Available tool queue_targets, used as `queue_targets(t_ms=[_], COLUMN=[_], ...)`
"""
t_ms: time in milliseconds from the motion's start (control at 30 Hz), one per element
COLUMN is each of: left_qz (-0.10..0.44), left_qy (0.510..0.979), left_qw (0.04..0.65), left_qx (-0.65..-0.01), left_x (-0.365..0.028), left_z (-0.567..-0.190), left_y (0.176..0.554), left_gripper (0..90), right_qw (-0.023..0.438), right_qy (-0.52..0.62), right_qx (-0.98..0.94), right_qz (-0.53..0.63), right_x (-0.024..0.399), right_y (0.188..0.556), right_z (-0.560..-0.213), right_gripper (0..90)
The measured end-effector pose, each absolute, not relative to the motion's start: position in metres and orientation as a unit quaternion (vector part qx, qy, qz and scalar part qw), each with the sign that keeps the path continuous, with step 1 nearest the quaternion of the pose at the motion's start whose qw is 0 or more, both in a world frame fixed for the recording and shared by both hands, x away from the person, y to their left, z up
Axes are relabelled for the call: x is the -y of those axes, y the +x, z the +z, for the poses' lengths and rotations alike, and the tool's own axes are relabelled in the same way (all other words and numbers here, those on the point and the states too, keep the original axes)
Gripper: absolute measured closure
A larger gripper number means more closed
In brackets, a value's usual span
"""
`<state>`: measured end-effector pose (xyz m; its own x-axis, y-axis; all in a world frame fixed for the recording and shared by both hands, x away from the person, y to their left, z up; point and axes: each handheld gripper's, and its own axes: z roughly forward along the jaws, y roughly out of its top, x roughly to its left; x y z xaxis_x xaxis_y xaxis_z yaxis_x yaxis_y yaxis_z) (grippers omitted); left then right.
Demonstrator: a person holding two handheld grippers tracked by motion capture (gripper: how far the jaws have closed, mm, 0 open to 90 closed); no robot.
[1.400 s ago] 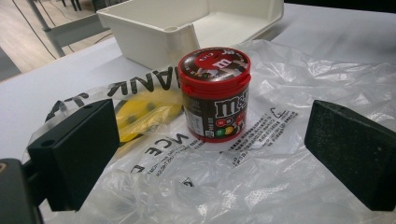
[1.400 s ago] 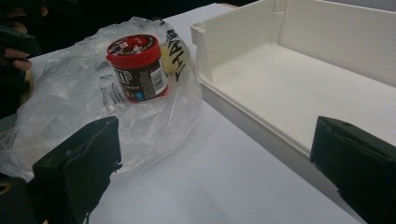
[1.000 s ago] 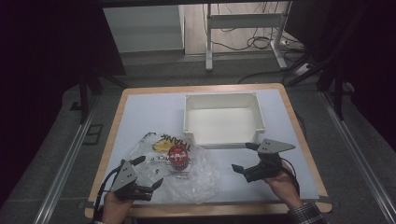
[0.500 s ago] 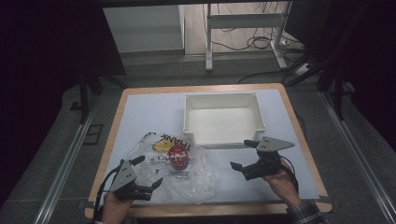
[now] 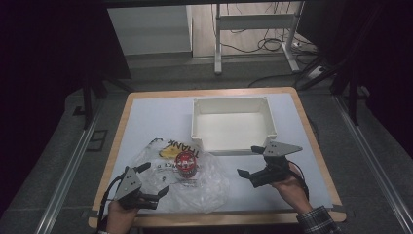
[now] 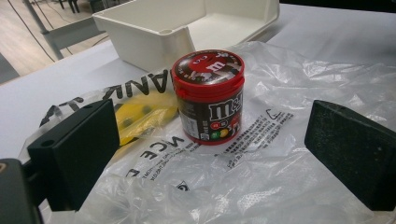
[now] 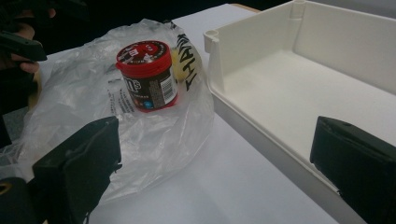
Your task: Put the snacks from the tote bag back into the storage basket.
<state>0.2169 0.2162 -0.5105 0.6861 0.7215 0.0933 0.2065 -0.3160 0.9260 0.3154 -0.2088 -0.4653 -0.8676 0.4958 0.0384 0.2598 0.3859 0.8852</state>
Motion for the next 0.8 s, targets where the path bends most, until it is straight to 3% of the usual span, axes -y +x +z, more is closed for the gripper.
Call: queue_targets(t_ms=[800], left_qz=[0.255], left_qy=[0.772], left_qw=[0.500], left_qx=[-0.300], left_x=[-0.2142], left_z=[-0.5113], left_y=[0.2173], left_gripper=[3.1], right_qw=[0.109], right_qy=[0.224], right_qx=[-0.832], right_qz=[0.496], right_x=[0.1989], right_y=[0.3183], right_z=[-0.4642], right_gripper=[2.2])
